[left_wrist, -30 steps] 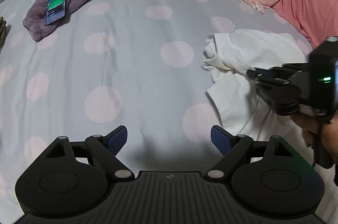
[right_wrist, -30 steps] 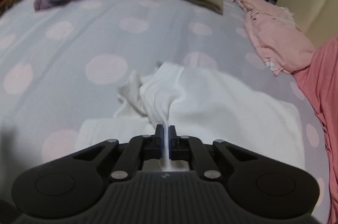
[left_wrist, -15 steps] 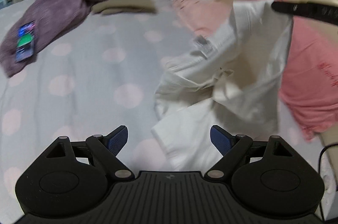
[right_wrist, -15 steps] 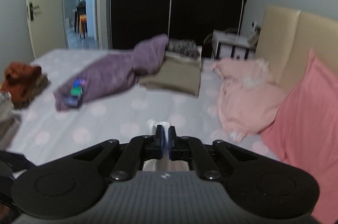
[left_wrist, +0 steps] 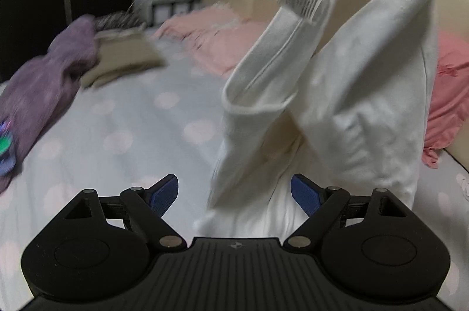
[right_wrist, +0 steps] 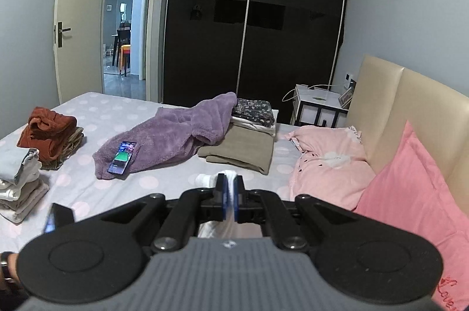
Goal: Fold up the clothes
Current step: 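Lift the shirt with the right gripper while the left gripper grasps its hem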
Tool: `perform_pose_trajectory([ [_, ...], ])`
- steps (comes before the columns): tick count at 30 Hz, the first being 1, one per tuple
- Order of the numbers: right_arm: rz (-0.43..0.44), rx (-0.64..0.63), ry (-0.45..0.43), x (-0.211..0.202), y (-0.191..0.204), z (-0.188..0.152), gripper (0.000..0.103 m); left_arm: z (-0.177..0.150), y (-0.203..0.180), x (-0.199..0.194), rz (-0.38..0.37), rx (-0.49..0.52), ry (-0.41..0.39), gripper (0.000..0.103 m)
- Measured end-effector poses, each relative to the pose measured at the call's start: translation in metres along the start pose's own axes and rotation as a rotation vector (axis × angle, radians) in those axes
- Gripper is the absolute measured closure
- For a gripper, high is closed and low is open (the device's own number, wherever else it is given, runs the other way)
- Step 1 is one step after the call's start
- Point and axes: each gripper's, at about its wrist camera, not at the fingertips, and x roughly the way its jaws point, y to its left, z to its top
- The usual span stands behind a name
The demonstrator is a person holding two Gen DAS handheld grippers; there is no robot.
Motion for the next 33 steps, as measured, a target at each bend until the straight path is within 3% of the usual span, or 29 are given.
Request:
perform_pose_trajectory([
  [3, 0.0, -0.004, 0.0, -0.015, 0.0, 0.0, 0.098, 0.003, -0.007, 0.008, -0.028, 0.085, -0.066, 0.018],
  [7, -0.007, -0.007, -0.004, -0.033, -0.005, 0.0, 0.098, 0.007, -0.01, 0.022, -0.035, 0.127, -0.052, 0.019],
  [10, -0.013, 0.001, -0.009, -0.042, -0.012, 0.002, 0.098, 0.01, -0.004, 0.031, -0.041, 0.079, -0.01, 0.034],
  [13, -0.014, 0.001, -0.022, -0.052, -0.014, 0.004, 0.098, 0.014, 0.005, 0.028, -0.052, 0.036, -0.013, 0.035],
  [15, -0.012, -0.004, -0.033, -0.058, -0.014, 0.006, 0.098, 0.019, 0.008, 0.02, -0.048, 0.022, -0.023, 0.044],
  [17, -0.011, -0.007, -0.042, -0.063, -0.014, 0.007, 0.098, 0.023, 0.01, 0.011, -0.044, 0.008, -0.034, 0.066],
  [22, -0.019, -0.009, -0.072, -0.074, -0.018, 0.012, 0.098, 0.034, 0.007, -0.023, -0.021, 0.045, -0.097, 0.096],
  [28, 0.001, 0.007, -0.133, -0.081, -0.03, 0.029, 0.098, 0.074, 0.025, -0.079, 0.089, 0.095, -0.128, 0.1],
  [33, 0.029, 0.033, -0.196, -0.078, -0.046, 0.062, 0.098, 0.128, 0.044, -0.168, 0.246, 0.097, -0.2, 0.1],
])
